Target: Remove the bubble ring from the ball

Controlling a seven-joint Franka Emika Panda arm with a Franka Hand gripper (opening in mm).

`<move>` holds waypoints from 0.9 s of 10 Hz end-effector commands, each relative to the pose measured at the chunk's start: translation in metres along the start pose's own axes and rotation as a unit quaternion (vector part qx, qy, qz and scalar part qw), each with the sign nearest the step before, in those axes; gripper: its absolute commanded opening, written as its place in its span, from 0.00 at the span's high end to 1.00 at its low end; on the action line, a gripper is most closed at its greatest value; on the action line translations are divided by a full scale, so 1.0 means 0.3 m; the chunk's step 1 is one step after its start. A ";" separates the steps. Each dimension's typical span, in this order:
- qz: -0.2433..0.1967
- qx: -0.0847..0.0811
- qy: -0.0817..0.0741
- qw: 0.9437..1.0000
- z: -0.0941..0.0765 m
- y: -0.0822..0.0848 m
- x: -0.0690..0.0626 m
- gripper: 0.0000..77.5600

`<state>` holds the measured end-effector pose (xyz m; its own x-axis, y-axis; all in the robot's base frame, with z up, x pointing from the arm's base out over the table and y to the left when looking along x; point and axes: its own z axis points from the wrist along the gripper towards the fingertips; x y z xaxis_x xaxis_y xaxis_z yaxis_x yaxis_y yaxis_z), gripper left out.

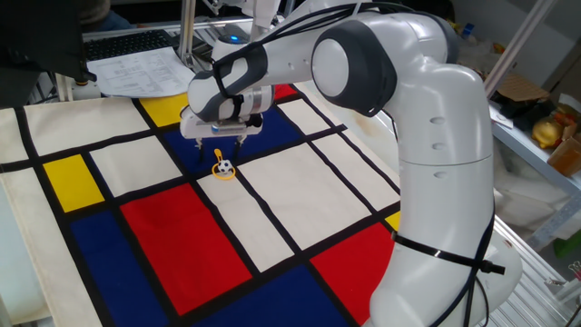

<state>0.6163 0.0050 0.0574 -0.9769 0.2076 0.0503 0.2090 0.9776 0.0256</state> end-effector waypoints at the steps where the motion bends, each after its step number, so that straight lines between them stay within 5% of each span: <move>1: 0.003 -0.001 -0.005 1.000 -0.001 0.001 -0.004 0.00; 9: 0.005 0.000 -0.011 1.000 0.018 0.006 -0.010 0.00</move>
<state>0.6226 0.0062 0.0566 -0.9757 0.2184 0.0195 0.2188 0.9754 0.0272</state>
